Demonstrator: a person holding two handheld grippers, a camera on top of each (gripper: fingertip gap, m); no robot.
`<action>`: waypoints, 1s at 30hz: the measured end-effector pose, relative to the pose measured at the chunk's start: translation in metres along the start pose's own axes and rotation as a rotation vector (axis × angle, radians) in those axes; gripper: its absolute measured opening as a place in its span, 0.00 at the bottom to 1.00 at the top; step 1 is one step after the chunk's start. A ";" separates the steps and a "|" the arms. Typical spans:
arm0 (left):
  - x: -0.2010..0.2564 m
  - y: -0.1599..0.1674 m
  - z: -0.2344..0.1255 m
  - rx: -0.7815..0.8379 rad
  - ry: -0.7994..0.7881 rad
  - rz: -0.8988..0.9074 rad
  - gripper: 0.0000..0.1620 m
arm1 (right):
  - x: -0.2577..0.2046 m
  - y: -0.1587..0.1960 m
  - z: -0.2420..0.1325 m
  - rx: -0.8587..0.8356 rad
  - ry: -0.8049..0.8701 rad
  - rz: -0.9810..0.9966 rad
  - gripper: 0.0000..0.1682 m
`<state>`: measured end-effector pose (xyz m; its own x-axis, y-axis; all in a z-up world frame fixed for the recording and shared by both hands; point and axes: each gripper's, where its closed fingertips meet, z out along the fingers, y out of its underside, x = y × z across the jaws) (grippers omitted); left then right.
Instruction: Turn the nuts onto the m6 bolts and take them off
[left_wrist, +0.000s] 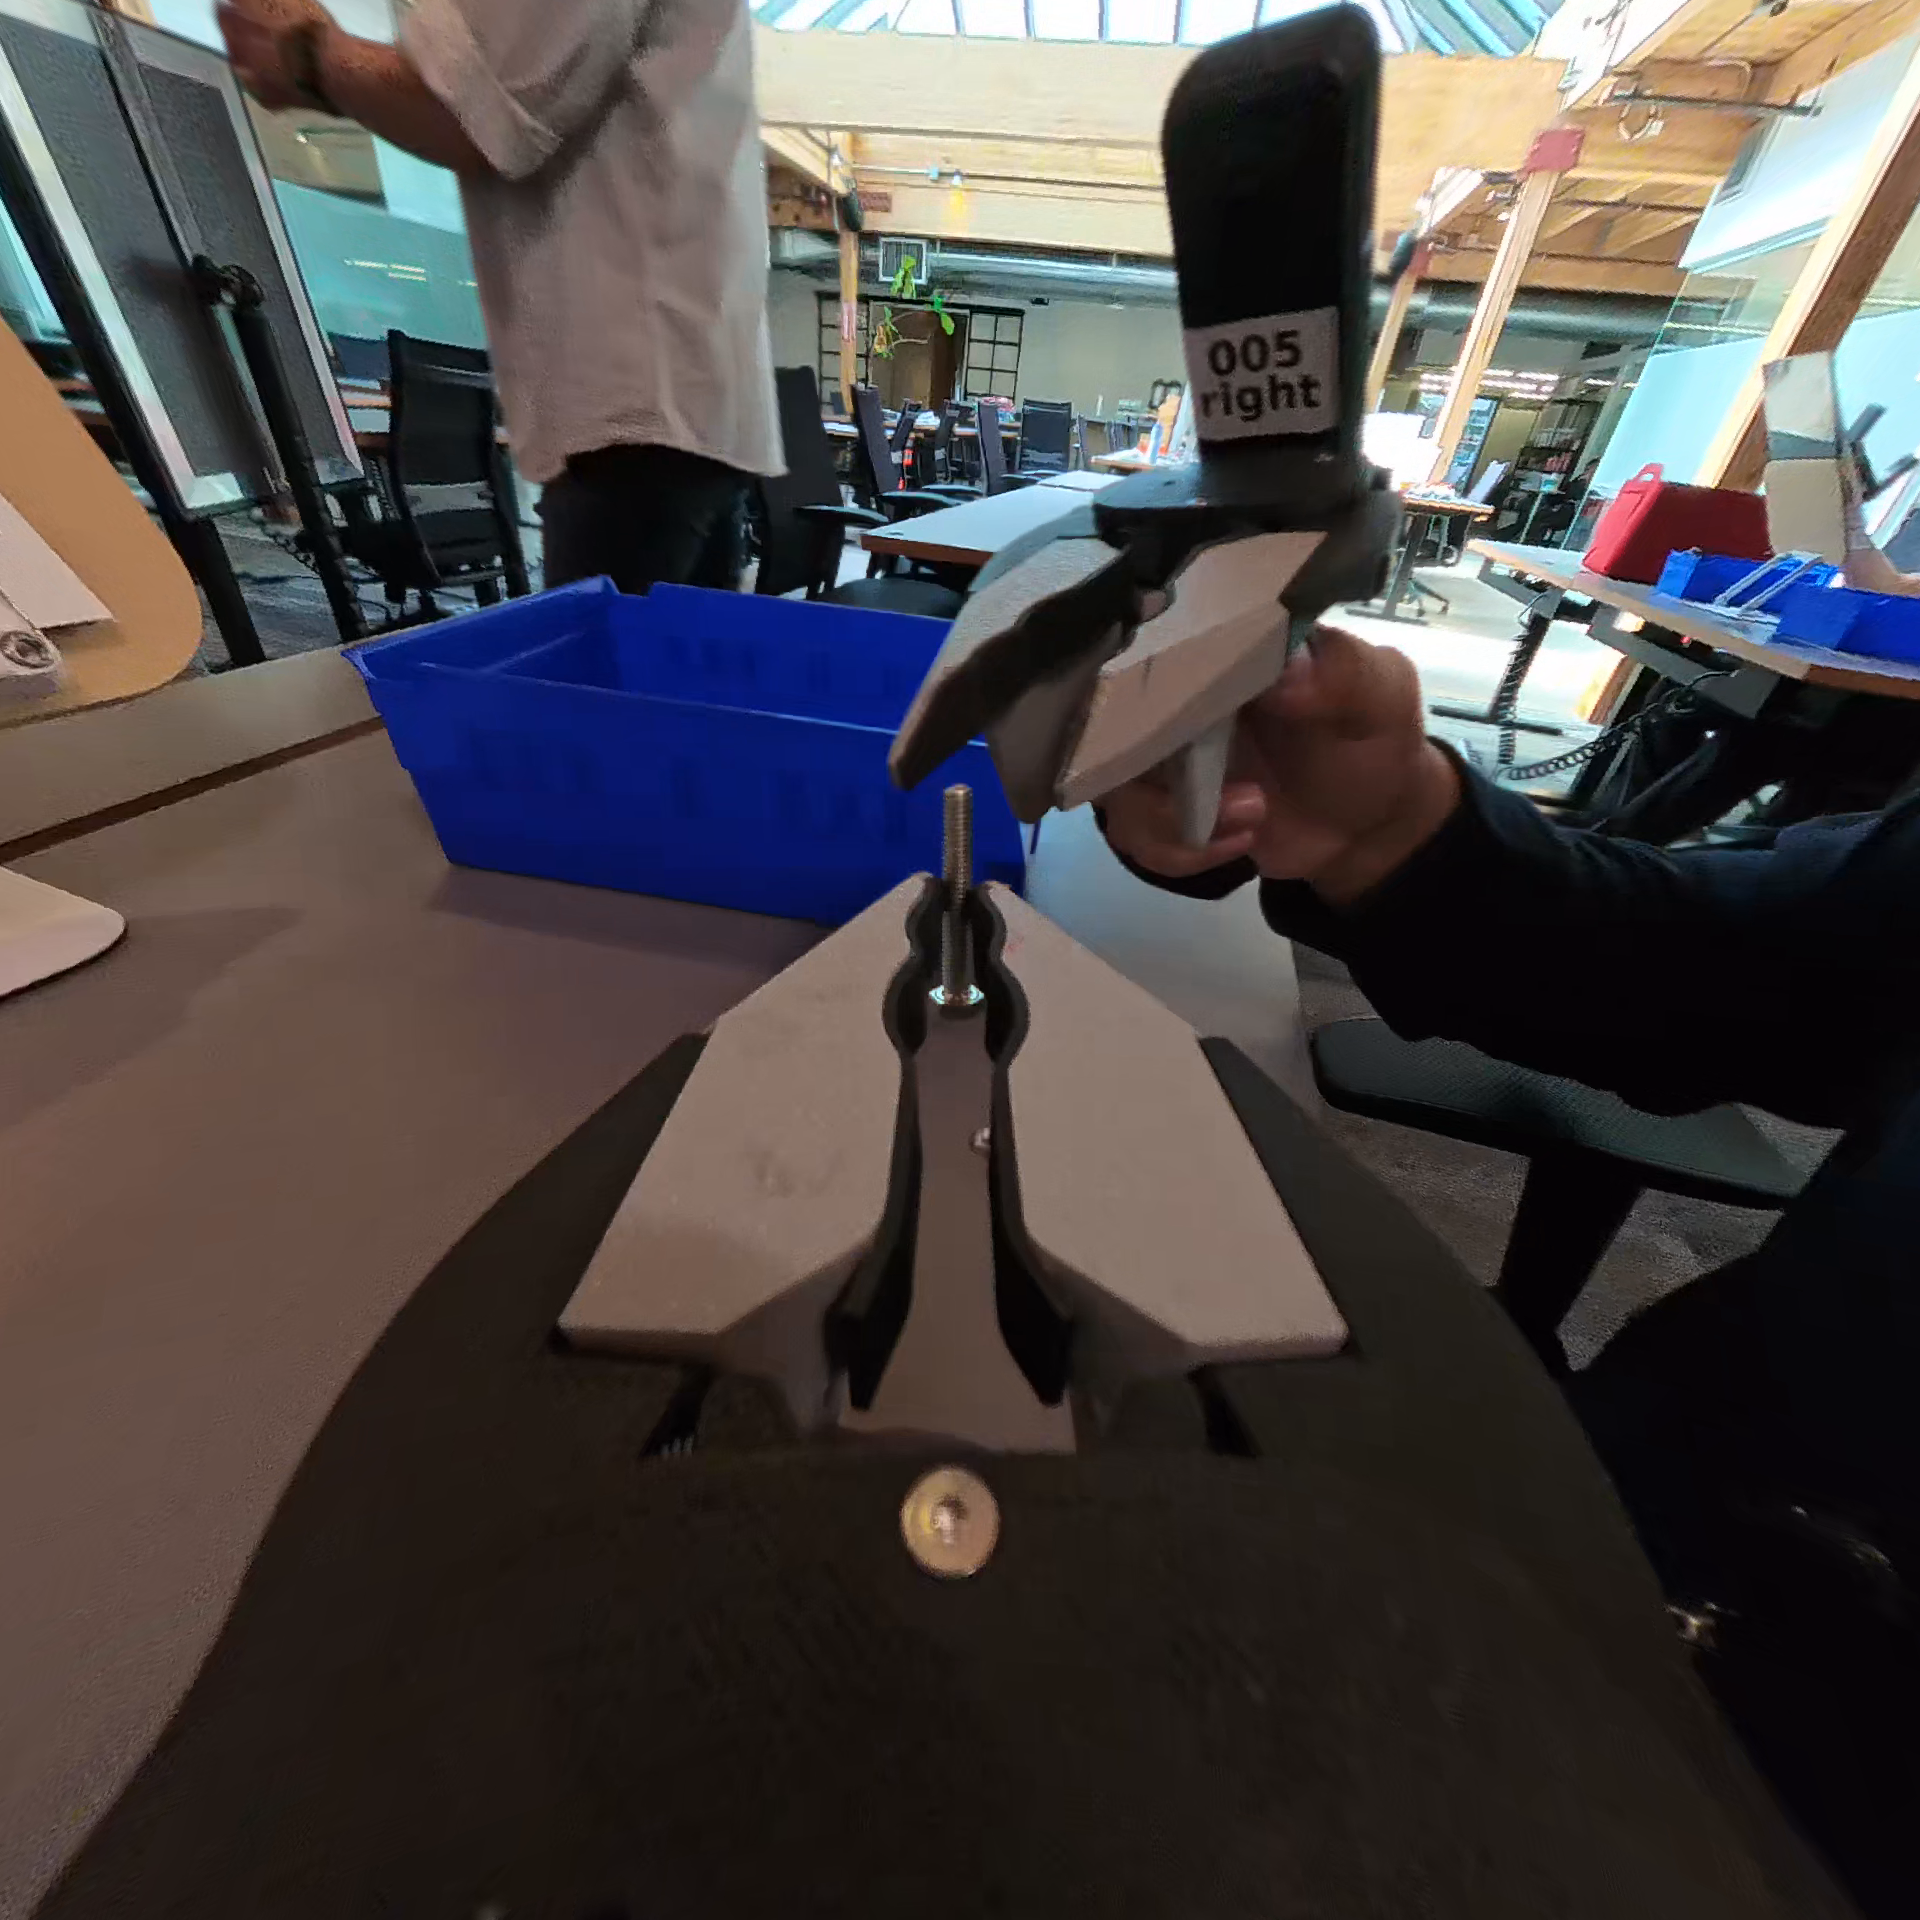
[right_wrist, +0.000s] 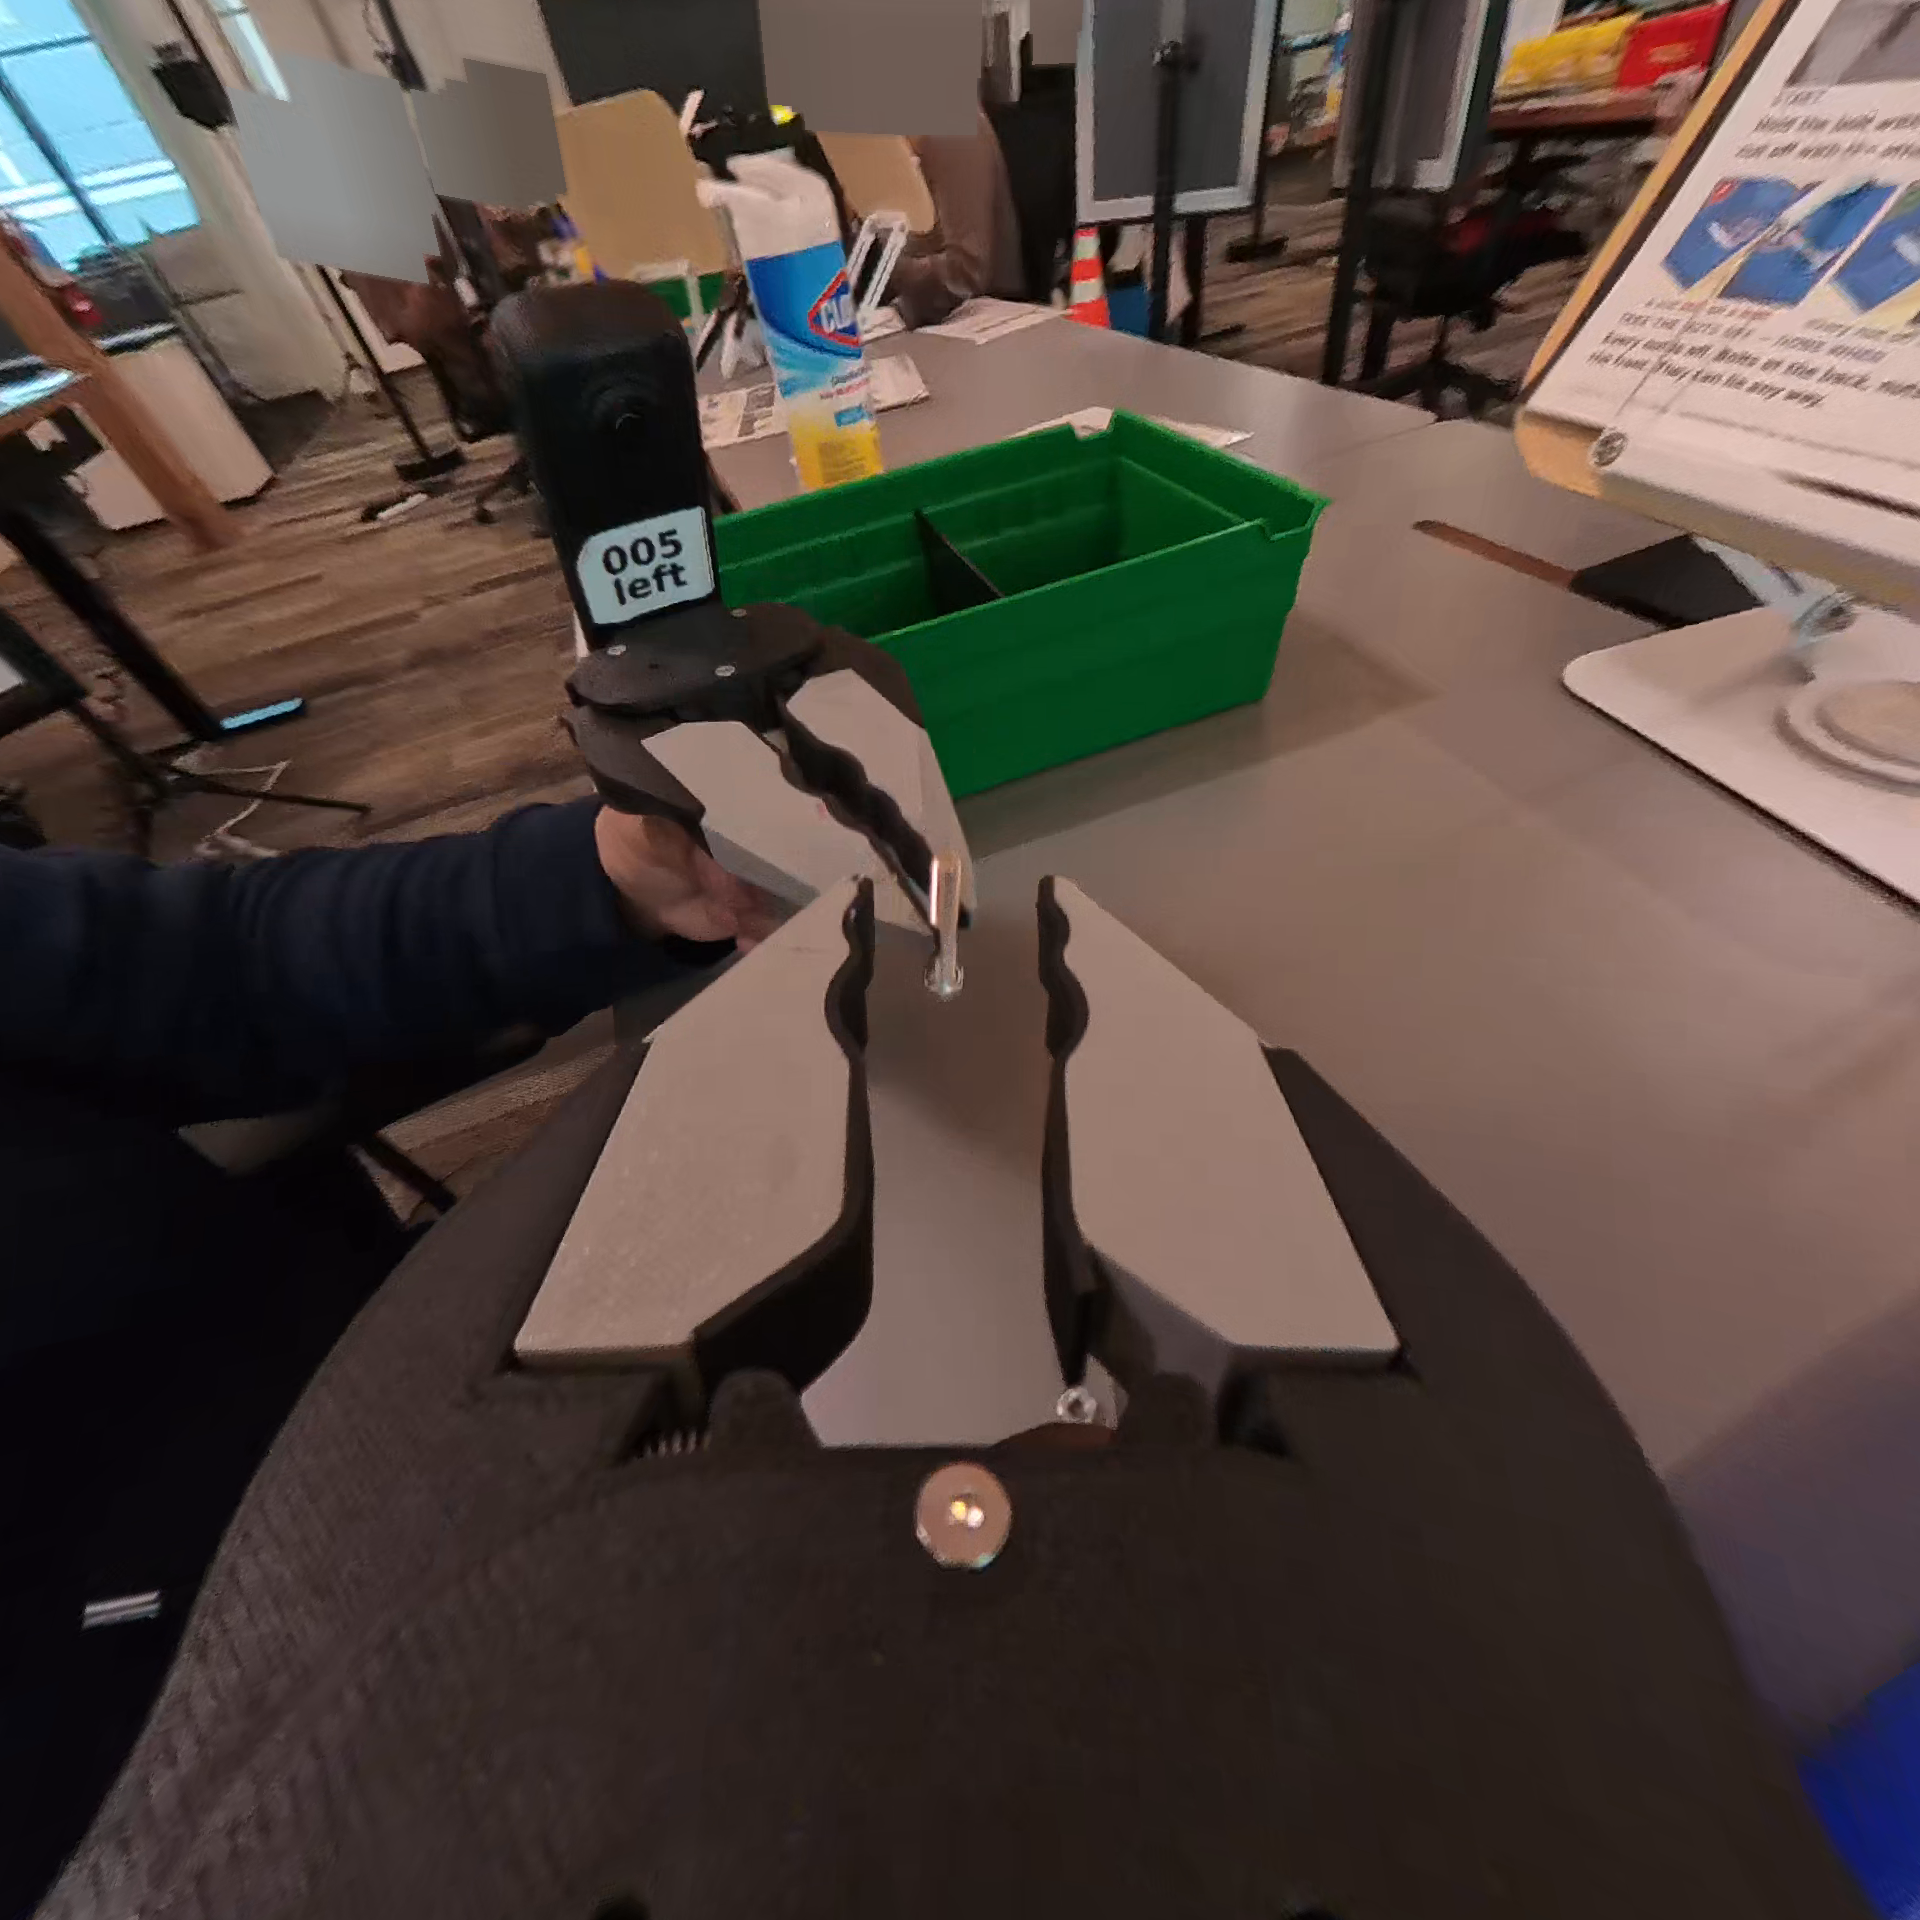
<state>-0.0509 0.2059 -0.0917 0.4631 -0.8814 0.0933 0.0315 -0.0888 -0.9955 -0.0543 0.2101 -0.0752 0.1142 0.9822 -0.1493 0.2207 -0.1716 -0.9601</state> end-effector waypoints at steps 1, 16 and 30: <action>-0.003 0.001 0.002 0.005 0.004 -0.005 0.02 | 0.005 0.003 0.005 -0.022 -0.026 0.016 0.17; -0.057 0.016 0.010 -0.064 -0.136 -0.034 0.02 | 0.047 0.008 0.048 -0.067 -0.123 0.055 0.01; -0.065 0.031 0.008 -0.137 -0.169 -0.017 0.02 | 0.052 0.012 0.048 -0.044 -0.080 -0.021 0.01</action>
<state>-0.0729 0.2640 -0.1284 0.6055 -0.7902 0.0951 -0.0744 -0.1751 -0.9817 -0.0926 0.2630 -0.1058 0.0315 0.9882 -0.1497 0.2651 -0.1526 -0.9521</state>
